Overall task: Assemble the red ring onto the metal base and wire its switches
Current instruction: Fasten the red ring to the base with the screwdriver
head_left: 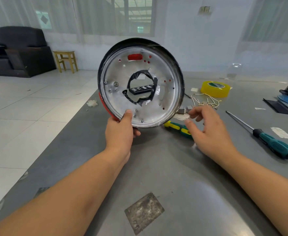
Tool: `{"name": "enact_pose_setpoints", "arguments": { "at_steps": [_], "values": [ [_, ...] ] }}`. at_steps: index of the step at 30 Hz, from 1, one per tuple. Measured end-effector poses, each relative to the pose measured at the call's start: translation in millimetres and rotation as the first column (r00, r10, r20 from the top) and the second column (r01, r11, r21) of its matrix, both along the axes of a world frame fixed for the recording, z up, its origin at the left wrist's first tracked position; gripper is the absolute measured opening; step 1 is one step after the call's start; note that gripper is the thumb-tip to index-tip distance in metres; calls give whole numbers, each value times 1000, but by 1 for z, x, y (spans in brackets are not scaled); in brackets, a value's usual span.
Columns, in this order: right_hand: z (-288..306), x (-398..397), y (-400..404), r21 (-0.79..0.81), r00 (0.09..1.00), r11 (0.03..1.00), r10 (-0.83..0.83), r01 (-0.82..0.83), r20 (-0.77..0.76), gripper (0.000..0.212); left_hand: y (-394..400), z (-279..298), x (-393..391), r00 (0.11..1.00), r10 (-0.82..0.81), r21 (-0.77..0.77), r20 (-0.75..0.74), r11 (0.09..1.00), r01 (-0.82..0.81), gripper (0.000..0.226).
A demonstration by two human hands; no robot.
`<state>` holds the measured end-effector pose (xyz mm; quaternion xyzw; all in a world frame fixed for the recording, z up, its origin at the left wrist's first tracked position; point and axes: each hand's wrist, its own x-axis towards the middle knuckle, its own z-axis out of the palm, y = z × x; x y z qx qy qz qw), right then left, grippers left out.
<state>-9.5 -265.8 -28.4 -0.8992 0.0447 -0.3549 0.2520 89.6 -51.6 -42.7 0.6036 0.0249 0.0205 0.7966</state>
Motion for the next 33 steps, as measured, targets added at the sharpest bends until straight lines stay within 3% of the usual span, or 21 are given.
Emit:
{"name": "enact_pose_setpoints", "arguments": {
  "at_steps": [5,9,13,19,24,33],
  "values": [
    [-6,3,-8,-19,944,999,-46,42,-327,50,0,0,3,1000,-17,-92,14,996,18,12],
    [-11,4,-6,-126,918,992,-52,2,-394,44,-1,3,4,999,-40,-136,27,990,43,9],
    [-9,7,-4,-91,938,996,-49,19,-343,28,2,5,5,998,-58,-172,14,983,59,10],
    [-3,2,-3,224,987,971,-46,80,-151,7,20,7,19,1000,14,-188,16,982,-11,6],
    [3,-3,-6,383,999,924,31,-13,-42,13,25,5,27,999,36,-199,-10,979,-37,17],
    [5,-4,0,502,990,855,133,-133,36,16,22,-4,30,995,61,-54,76,997,-57,30]
  ]
}}
